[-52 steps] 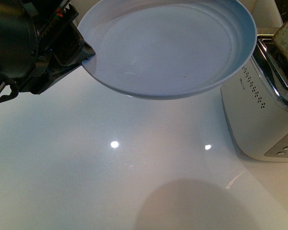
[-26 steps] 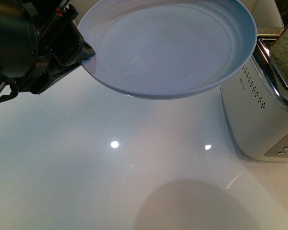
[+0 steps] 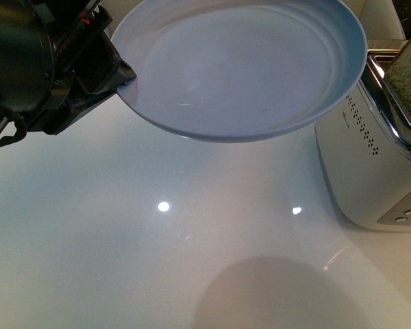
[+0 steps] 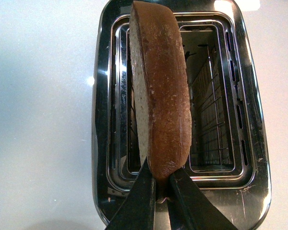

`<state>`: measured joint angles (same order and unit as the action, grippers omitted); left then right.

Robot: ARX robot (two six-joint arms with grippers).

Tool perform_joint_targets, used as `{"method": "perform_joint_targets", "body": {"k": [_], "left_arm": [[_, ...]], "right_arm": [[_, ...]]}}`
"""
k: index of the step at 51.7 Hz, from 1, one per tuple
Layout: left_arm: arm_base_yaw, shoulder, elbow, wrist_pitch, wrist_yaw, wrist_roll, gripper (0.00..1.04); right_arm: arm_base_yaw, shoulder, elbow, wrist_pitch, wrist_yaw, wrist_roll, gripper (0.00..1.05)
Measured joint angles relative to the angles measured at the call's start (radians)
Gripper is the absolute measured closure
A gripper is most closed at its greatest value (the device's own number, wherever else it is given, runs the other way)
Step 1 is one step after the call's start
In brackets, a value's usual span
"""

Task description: Left arm holds plate, right arm toasts bread

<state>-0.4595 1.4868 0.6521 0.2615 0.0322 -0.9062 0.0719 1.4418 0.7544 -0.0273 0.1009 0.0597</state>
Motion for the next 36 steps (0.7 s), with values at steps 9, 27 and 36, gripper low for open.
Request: {"method": "perform_joint_targets", "body": {"k": [9, 27, 36], "left_arm": [[0.000, 0.000, 0.000, 0.000, 0.000, 0.000, 1.02], [0.000, 0.000, 0.000, 0.000, 0.000, 0.000, 1.02], [0.000, 0.000, 0.000, 0.000, 0.000, 0.000, 1.02]], "right_arm": [[0.001, 0.003, -0.021, 0.009, -0.005, 0.004, 0.74], [-0.012, 0.003, -0.031, 0.026, -0.016, 0.023, 0.30], [-0.033, -0.101, -0.071, 0.033, -0.067, 0.053, 0.09]]}}
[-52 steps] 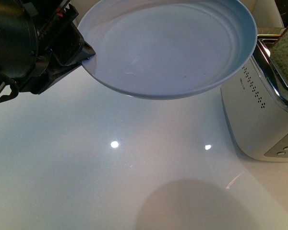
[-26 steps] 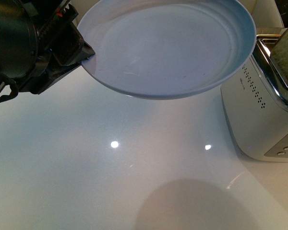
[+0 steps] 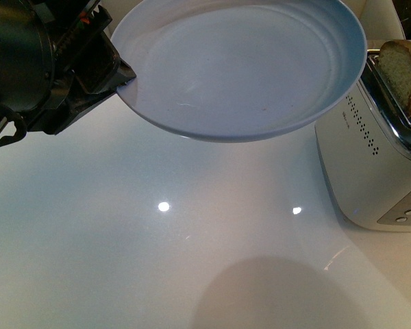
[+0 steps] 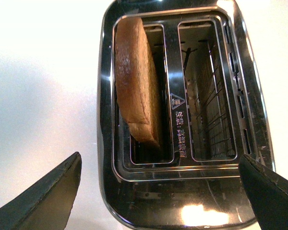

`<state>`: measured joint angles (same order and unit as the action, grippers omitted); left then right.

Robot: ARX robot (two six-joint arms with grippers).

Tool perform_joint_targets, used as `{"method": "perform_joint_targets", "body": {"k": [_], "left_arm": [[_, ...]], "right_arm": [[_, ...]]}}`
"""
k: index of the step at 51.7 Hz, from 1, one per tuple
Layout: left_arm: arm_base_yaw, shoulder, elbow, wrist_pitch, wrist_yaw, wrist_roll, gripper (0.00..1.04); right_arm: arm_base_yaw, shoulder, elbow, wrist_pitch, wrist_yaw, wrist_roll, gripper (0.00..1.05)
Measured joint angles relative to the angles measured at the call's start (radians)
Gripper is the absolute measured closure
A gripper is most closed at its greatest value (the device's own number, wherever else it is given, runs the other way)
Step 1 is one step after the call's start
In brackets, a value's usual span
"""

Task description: Left arm holds plate, right arm toasts bread

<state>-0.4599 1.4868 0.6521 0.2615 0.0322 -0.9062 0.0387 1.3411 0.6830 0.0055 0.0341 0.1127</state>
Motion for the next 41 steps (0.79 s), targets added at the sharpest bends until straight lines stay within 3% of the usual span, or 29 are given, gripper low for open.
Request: {"method": "perform_joint_targets", "body": {"k": [14, 21, 41], "left_arm": [[0.000, 0.000, 0.000, 0.000, 0.000, 0.000, 1.02], [0.000, 0.000, 0.000, 0.000, -0.001, 0.000, 1.02], [0.000, 0.000, 0.000, 0.000, 0.001, 0.000, 1.02]], "right_arm": [[-0.021, -0.379, -0.177, -0.052, -0.043, 0.047, 0.09], [-0.035, -0.600, -0.476, 0.480, -0.035, -0.066, 0.37], [-0.037, -0.775, -0.598, 0.467, -0.035, -0.103, 0.96]]}}
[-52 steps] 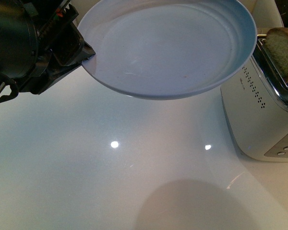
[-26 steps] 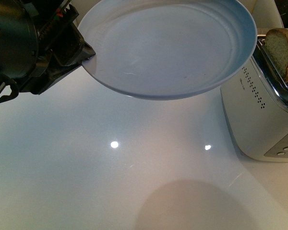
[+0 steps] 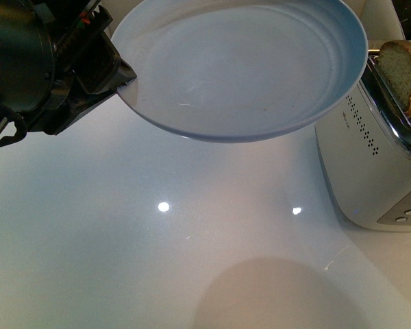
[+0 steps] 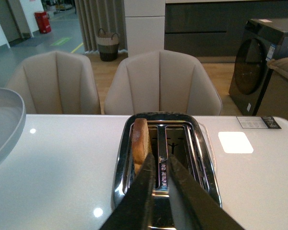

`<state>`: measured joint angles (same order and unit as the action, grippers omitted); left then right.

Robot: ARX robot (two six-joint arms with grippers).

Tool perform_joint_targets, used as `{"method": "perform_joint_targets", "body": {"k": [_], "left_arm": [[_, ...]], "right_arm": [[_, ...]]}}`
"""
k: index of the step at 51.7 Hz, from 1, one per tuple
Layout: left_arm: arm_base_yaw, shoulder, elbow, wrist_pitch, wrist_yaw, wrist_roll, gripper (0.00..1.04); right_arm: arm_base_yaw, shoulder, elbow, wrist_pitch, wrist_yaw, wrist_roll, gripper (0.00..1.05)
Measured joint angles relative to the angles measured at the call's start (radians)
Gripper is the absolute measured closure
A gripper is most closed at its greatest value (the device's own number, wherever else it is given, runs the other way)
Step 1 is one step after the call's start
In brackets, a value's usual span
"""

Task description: Left arm holds plate, right arm toasts bread

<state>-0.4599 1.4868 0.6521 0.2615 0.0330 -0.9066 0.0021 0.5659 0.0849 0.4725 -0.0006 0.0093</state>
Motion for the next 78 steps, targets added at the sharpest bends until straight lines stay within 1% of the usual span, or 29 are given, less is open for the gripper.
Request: {"method": "perform_joint_targets", "body": {"k": [1, 3, 18, 21, 25, 53, 55, 58, 69, 72, 76, 77, 78], "left_arm": [[0.000, 0.000, 0.000, 0.000, 0.000, 0.000, 1.02], [0.000, 0.000, 0.000, 0.000, 0.000, 0.000, 1.02], [0.000, 0.000, 0.000, 0.000, -0.001, 0.000, 1.02], [0.000, 0.000, 0.000, 0.000, 0.000, 0.000, 1.02], [0.000, 0.000, 0.000, 0.000, -0.001, 0.000, 1.02], [0.000, 0.000, 0.000, 0.000, -0.001, 0.000, 1.02], [0.000, 0.000, 0.000, 0.000, 0.000, 0.000, 1.02], [0.000, 0.000, 0.000, 0.000, -0.001, 0.000, 1.02], [0.000, 0.000, 0.000, 0.000, -0.002, 0.000, 1.02], [0.000, 0.000, 0.000, 0.000, -0.002, 0.000, 1.02], [0.000, 0.000, 0.000, 0.000, 0.000, 0.000, 1.02], [0.000, 0.000, 0.000, 0.000, -0.001, 0.000, 1.02], [0.000, 0.000, 0.000, 0.000, -0.001, 0.000, 1.02]], "right_arm": [[0.000, -0.010, -0.003, -0.005, 0.000, 0.000, 0.99], [0.000, -0.023, -0.007, -0.013, 0.000, -0.005, 1.03], [0.000, -0.159, -0.049, -0.109, 0.000, -0.004, 1.03], [0.000, -0.170, -0.067, -0.087, 0.000, -0.005, 1.03], [0.000, -0.191, -0.067, -0.099, 0.000, -0.005, 1.03], [0.000, -0.391, -0.067, -0.296, 0.001, -0.004, 1.03], [0.000, -0.451, -0.067, -0.380, 0.000, -0.005, 1.03], [0.000, -0.517, -0.067, -0.454, 0.002, -0.005, 1.03], [0.000, -0.558, -0.067, -0.470, 0.001, -0.005, 1.03], [0.000, -0.558, -0.067, -0.470, 0.001, -0.006, 0.96], [0.000, -0.559, -0.067, -0.470, 0.001, -0.006, 0.80], [0.000, -0.559, -0.067, -0.470, 0.001, -0.006, 0.74], [0.000, -0.559, -0.067, -0.470, 0.001, -0.006, 0.71]]}}
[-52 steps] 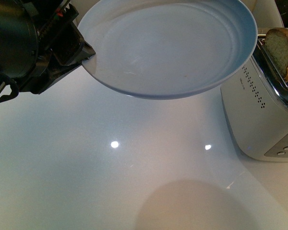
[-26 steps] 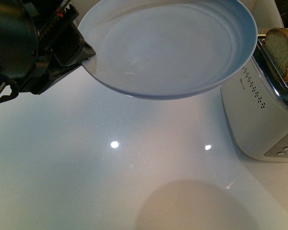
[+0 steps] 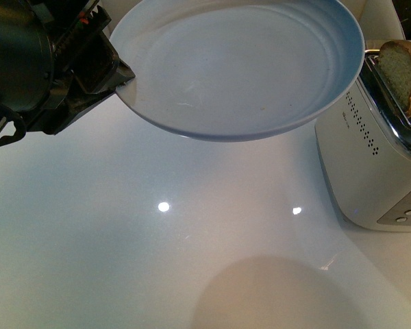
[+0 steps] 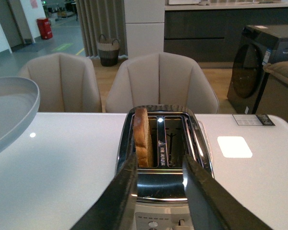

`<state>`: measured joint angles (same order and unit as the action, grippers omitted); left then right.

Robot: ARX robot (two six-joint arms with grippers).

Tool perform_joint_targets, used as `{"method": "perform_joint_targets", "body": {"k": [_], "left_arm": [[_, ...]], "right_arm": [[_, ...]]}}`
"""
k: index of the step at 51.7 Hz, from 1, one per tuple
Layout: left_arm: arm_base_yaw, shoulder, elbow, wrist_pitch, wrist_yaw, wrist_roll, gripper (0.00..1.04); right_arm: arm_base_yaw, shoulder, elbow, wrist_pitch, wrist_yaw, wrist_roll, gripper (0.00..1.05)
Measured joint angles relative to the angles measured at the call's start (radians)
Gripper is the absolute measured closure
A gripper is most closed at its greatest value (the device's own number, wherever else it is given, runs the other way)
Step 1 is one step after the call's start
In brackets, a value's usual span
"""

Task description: Left arm holds plate, right arm toasts bread

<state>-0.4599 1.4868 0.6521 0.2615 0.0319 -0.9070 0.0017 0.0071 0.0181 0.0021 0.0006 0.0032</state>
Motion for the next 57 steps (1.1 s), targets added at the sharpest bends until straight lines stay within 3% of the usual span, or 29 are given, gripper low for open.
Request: {"method": "perform_joint_targets", "body": {"k": [7, 19, 50, 54, 57], "left_arm": [[0.000, 0.000, 0.000, 0.000, 0.001, 0.000, 1.02], [0.000, 0.000, 0.000, 0.000, 0.000, 0.000, 1.02], [0.000, 0.000, 0.000, 0.002, -0.005, -0.002, 1.02], [-0.020, 0.014, -0.044, 0.208, -0.167, -0.048, 1.02], [-0.021, 0.017, -0.050, 0.302, -0.207, -0.068, 1.02]], "right_arm": [[0.000, 0.000, 0.000, 0.000, 0.000, 0.000, 0.44], [0.000, -0.001, 0.000, 0.000, 0.000, 0.000, 0.08], [0.000, -0.001, 0.000, 0.000, 0.000, 0.000, 0.09], [0.000, -0.001, 0.000, 0.000, -0.001, 0.000, 0.09], [0.000, -0.001, 0.000, 0.000, 0.000, 0.000, 0.09]]}}
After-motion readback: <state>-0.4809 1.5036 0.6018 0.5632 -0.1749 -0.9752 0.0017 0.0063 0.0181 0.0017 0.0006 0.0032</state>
